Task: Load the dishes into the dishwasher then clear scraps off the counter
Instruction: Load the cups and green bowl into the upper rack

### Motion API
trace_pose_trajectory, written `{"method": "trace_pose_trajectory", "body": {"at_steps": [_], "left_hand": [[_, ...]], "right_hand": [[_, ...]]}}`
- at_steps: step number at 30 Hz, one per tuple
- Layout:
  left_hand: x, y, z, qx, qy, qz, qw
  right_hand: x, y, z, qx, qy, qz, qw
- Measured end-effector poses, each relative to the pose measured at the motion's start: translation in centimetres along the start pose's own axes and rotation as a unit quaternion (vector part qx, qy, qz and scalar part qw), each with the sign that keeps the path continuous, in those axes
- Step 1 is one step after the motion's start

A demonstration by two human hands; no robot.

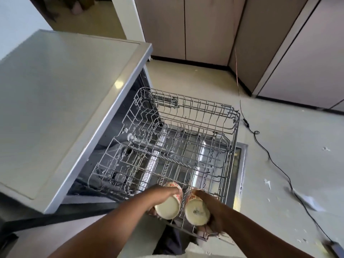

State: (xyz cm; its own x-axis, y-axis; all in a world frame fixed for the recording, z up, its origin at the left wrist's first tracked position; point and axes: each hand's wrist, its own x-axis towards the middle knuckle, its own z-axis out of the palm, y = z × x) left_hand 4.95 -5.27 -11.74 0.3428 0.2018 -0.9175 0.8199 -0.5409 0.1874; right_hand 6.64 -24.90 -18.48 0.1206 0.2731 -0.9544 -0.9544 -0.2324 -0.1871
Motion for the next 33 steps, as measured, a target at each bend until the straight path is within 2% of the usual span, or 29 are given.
{"method": "trace_pose_trajectory", "body": {"at_steps": [4, 12, 20, 25, 28, 30, 33], "left_hand": [[2.5, 0.5, 0.4, 0.036, -0.022, -0.023, 0.999], [5.5, 0.4, 0.9, 0.093, -0.008, -0.047, 0.994], [7.1, 0.0, 0.5, 0.145, -0.02, -0.028, 0.989], [6.7, -0.2, 0.8, 0.195, 0.037, 0.015, 0.98], [6.4, -0.8, 0.8, 0.187, 0.069, 0.05, 0.979], [6.1, -1.3, 0.7, 0.176, 0.101, 0.078, 0.976], [5.2, -1.9, 0.6, 0.176, 0.149, 0.108, 0.967]], "right_hand": [[1.5, -0.3, 0.3, -0.015, 0.022, 0.026, 0.999], [3.9, -0.4, 0.8, -0.029, 0.035, 0.083, 0.995], [4.9, -1.2, 1.0, -0.087, 0.06, 0.105, 0.989], [2.9, -2.2, 1.1, -0.16, 0.091, 0.111, 0.977], [1.2, -3.3, 1.5, -0.23, 0.122, 0.073, 0.963], [0.9, -3.9, 1.8, -0.288, 0.155, 0.015, 0.945], [-0.1, -5.3, 2.7, -0.462, 0.203, -0.059, 0.861]]}}
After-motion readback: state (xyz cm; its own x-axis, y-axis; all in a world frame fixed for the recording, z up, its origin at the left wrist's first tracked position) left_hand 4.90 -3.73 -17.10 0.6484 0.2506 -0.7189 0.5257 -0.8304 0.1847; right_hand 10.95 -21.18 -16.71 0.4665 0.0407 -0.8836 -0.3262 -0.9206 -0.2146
